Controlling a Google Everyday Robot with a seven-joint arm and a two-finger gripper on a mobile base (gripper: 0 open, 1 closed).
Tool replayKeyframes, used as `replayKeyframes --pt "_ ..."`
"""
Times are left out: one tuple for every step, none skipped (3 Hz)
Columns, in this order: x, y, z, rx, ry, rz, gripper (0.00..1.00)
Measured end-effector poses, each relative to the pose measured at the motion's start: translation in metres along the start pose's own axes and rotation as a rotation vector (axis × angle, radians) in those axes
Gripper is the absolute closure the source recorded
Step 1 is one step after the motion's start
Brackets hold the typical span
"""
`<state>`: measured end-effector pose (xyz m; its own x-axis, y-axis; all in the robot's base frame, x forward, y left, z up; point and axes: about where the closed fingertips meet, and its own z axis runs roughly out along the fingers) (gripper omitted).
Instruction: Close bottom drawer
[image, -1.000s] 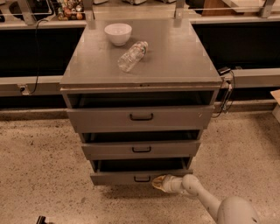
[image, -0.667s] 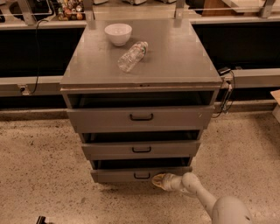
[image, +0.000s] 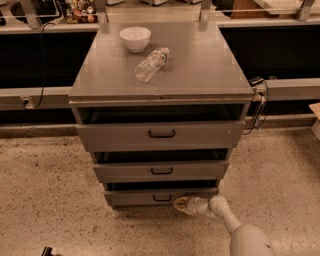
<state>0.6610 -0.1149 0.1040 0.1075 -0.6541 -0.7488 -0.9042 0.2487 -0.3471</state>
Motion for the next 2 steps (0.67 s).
replayKeyframes --pt "0.0038 -0.0051 0.0011 0.008 -0.026 -0.003 1.0" --pt "0.0062 -0.0085 -0.0008 0.013 -0.052 0.001 1.0"
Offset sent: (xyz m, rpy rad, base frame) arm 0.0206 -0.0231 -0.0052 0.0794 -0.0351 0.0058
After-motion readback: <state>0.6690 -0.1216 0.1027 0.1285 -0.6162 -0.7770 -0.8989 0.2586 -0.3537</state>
